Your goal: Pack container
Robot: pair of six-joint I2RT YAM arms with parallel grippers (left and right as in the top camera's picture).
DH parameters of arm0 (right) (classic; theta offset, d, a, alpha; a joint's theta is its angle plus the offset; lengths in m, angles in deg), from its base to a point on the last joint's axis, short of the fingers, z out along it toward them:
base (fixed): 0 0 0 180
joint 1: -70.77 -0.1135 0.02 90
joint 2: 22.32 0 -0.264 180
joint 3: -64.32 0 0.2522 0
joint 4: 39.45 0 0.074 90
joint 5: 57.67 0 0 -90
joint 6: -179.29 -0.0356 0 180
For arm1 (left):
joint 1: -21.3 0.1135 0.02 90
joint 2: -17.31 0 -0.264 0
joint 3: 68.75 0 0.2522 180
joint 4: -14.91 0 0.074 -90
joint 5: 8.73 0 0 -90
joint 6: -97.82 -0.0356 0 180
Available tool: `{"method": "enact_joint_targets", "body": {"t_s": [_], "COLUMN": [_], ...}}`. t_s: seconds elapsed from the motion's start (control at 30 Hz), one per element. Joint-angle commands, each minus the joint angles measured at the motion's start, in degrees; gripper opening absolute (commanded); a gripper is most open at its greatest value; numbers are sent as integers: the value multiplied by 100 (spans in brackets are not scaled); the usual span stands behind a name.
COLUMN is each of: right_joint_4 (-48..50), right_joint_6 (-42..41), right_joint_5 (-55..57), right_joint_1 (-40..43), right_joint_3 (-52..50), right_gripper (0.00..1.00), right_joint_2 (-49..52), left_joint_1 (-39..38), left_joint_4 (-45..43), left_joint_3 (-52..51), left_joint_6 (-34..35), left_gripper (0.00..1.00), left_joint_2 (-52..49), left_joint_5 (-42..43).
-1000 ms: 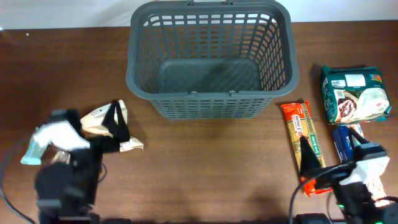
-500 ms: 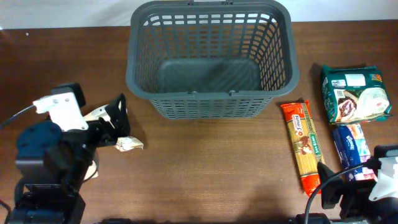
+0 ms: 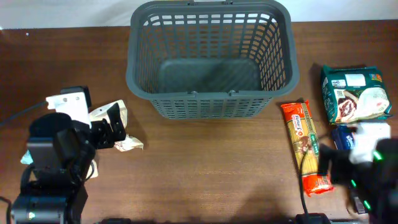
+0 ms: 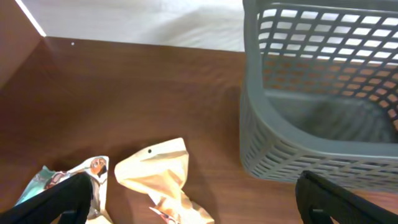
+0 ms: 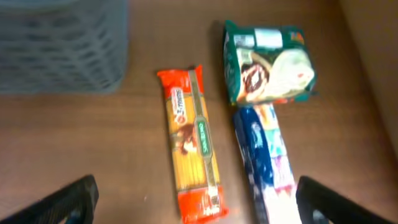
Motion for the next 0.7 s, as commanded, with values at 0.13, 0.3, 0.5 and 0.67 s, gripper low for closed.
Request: {"method": "enact_joint_targets", "body": {"t_s": [0.13, 0.3, 0.5, 0.67], "right_joint_4": [1727, 2267, 2409, 2555], "right_joint_6": [76, 87, 852, 841], "right_joint_5": [376, 369, 369, 52], "right_joint_1": [22, 22, 243, 535], "right_joint_3": [-1683, -2068, -2068, -2068], "right_gripper": [99, 99, 99, 98], "right_joint_2": [470, 1023, 1777, 2275], "left_joint_1": [-17, -17, -17, -17], "left_joint_4": [4, 4, -17, -20], "left_joint_3": [48, 48, 48, 48], "left_joint_6": [-409, -503, -505, -527], "left_gripper": [99, 99, 99, 99], "left_joint_2": [-133, -190, -190, -192], "left_joint_5": [-105, -101, -101, -118]}}
